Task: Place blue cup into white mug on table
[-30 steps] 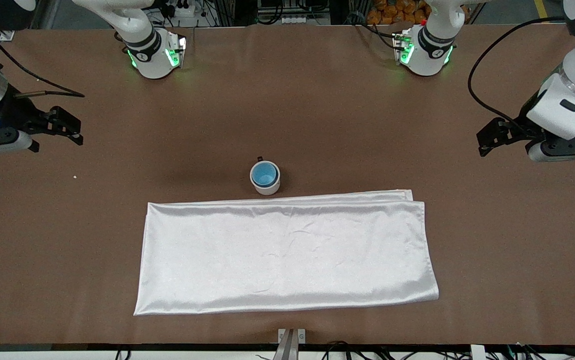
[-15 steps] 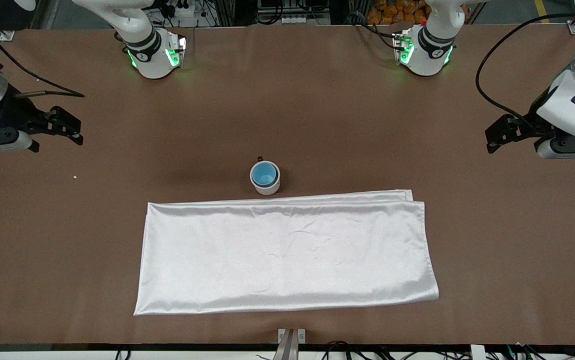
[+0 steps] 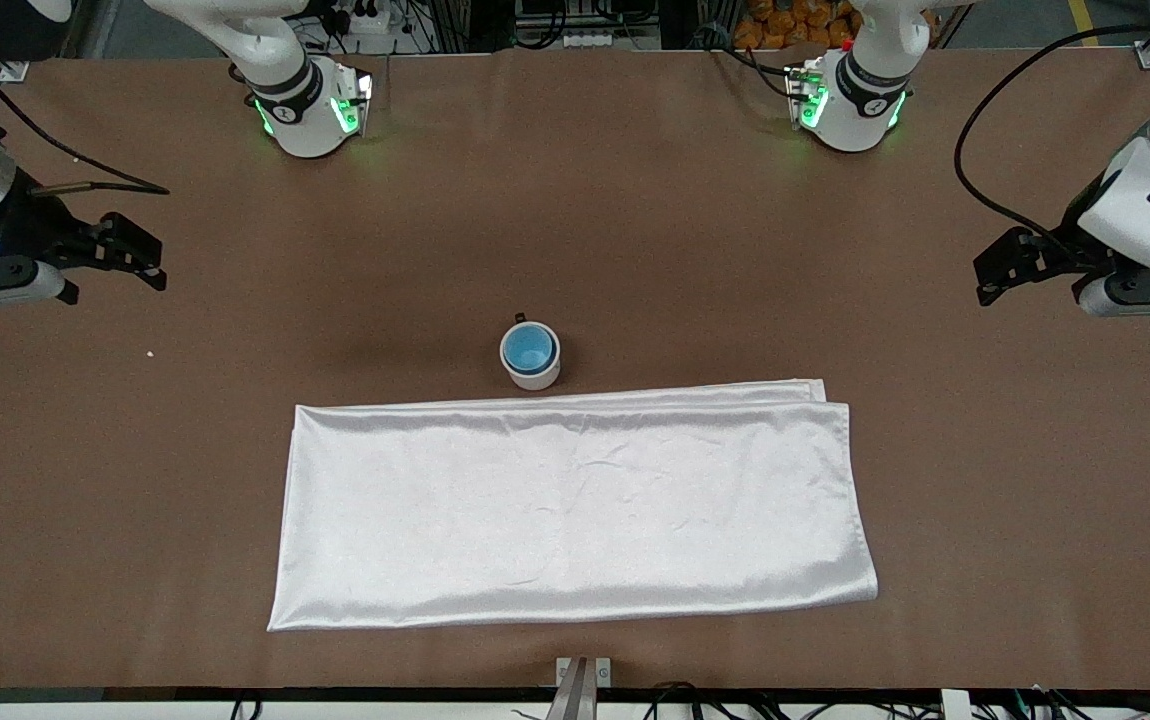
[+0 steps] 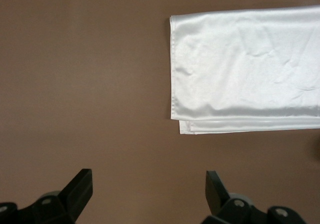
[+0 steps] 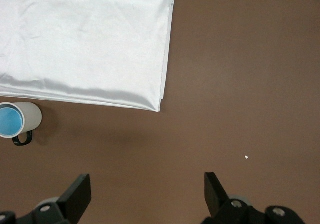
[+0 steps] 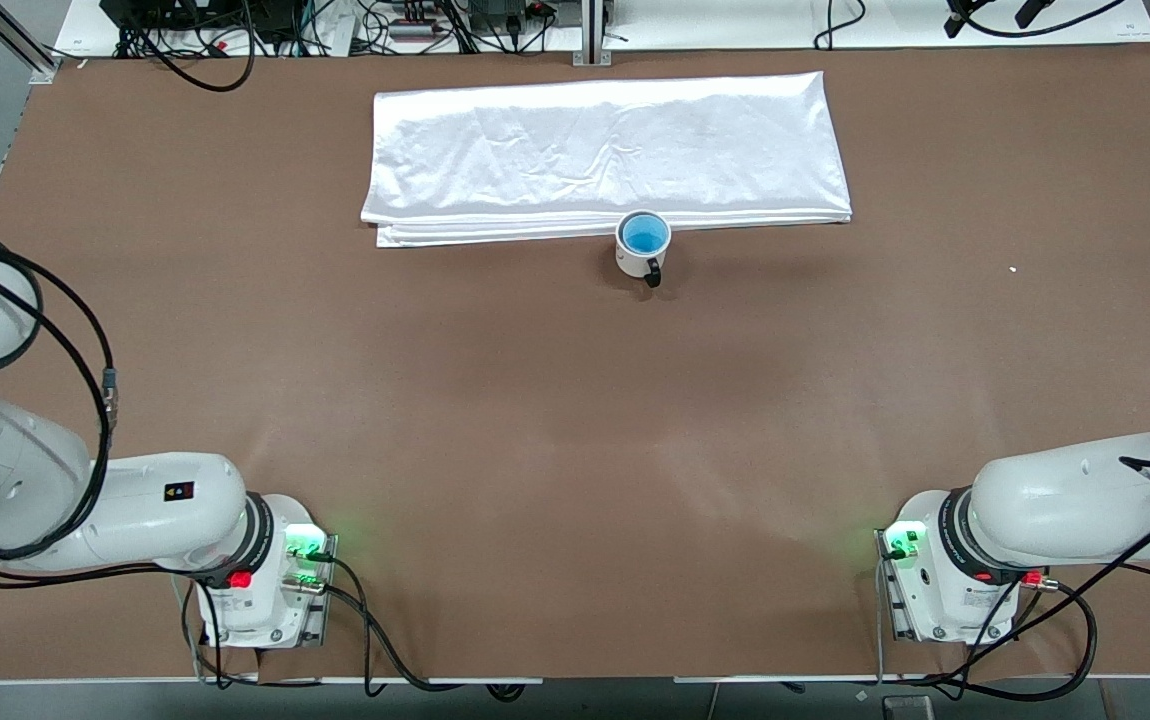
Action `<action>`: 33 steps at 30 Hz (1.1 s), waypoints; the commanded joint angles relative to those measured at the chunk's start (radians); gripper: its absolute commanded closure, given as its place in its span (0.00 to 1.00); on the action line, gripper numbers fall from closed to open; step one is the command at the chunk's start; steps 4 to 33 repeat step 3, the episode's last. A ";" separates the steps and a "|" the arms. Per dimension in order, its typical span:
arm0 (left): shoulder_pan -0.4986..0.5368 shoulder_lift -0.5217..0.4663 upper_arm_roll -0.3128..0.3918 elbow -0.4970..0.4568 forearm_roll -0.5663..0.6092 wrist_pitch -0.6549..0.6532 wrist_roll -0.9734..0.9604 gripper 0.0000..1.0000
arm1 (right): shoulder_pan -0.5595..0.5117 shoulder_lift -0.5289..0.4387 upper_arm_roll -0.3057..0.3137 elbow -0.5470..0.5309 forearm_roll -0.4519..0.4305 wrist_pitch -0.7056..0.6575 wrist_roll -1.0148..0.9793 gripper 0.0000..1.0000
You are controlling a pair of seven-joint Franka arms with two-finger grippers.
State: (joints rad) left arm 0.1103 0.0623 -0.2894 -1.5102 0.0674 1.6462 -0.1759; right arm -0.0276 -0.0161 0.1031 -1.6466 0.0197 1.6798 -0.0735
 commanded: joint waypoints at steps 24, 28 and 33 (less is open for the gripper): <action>0.011 -0.032 0.000 -0.022 -0.026 -0.009 0.026 0.00 | 0.000 0.011 0.000 0.021 0.006 -0.011 -0.006 0.00; 0.011 -0.032 0.000 -0.022 -0.026 -0.009 0.026 0.00 | 0.000 0.011 0.000 0.021 0.006 -0.011 -0.006 0.00; 0.011 -0.032 0.000 -0.022 -0.026 -0.009 0.026 0.00 | 0.000 0.011 0.000 0.021 0.006 -0.011 -0.006 0.00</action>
